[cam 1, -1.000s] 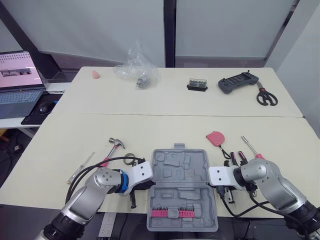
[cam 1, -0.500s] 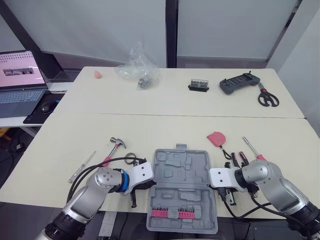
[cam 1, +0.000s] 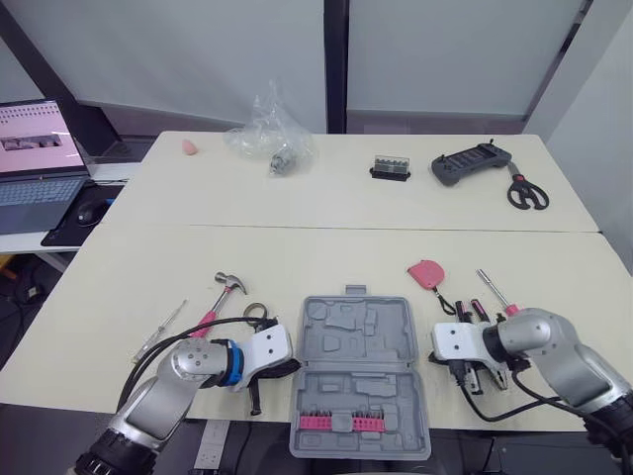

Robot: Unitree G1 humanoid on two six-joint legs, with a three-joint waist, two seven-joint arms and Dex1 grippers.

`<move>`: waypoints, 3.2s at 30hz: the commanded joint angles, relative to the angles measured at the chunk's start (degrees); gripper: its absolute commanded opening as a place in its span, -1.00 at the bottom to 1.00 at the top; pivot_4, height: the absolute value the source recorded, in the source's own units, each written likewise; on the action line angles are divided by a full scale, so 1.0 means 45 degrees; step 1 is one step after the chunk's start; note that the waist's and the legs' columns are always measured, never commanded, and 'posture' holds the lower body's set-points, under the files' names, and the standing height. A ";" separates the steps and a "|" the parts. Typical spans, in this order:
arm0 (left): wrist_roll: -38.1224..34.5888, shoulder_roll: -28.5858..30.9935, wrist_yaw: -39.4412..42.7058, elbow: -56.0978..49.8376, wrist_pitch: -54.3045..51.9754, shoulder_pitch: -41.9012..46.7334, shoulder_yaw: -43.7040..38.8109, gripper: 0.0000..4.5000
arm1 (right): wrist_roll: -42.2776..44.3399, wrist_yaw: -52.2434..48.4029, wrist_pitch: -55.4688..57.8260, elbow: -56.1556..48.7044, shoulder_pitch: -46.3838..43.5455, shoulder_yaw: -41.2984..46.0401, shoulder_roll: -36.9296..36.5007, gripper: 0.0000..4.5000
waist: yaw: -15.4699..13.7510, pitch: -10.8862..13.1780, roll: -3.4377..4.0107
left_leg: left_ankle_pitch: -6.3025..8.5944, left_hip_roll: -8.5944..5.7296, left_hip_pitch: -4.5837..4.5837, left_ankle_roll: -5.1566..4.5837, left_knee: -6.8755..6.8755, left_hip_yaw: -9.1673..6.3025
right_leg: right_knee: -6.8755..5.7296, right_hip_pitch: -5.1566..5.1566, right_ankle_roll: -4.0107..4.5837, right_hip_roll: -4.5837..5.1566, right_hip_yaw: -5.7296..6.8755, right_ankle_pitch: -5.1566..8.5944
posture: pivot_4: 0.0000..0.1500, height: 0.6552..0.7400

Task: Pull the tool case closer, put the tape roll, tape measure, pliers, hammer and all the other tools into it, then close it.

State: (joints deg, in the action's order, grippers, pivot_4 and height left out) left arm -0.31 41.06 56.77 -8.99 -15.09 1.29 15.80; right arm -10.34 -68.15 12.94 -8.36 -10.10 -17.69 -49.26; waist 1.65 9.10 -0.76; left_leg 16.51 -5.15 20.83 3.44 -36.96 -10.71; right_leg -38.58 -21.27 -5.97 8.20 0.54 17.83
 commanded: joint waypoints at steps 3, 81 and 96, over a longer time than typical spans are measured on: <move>-0.1285 0.0173 -0.0154 0.0205 0.0827 -0.0157 -0.1923 -1.00 | 0.1580 0.0270 -0.0429 0.0341 -0.0309 0.1544 0.0084 -1.00 | -0.0014 0.0008 -0.0011 | 0.0001 0.0004 0.0008 -0.0002 -0.0002 -0.0001 | -0.0001 -0.0004 0.0001 -0.0001 0.0001 0.0000 | 1.00 1.00; -0.0701 0.3445 0.3252 0.5058 0.4853 0.2269 -0.2688 -0.05 | 0.6767 0.2048 0.2872 -0.3219 -0.3230 0.1099 0.2686 1.00 | 0.0196 0.0039 0.0004 | 0.0013 0.0190 0.0023 0.0065 0.0030 -0.0006 | 0.0097 -0.0039 0.0111 -0.0206 0.0001 -0.0069 | 1.00 1.00; 0.0661 0.1556 0.3112 0.8656 0.7111 0.4866 -0.0946 -0.05 | 0.6710 0.2643 0.3714 -0.4551 -0.2256 0.1597 0.1917 1.00 | 0.0102 0.0039 -0.0002 | 0.0011 0.0191 0.0021 0.0067 0.0010 -0.0016 | 0.0082 -0.0032 0.0108 -0.0219 0.0005 -0.0071 | 1.00 1.00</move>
State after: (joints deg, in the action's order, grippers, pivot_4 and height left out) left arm 2.21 48.18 70.68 28.83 15.40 22.36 11.08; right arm 19.24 -56.37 29.56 -26.61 -20.52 -12.41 -39.90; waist 2.11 9.28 -0.77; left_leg 16.56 -4.28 20.93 3.74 -36.92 -10.78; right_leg -38.21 -21.42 -5.48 7.22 0.57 17.51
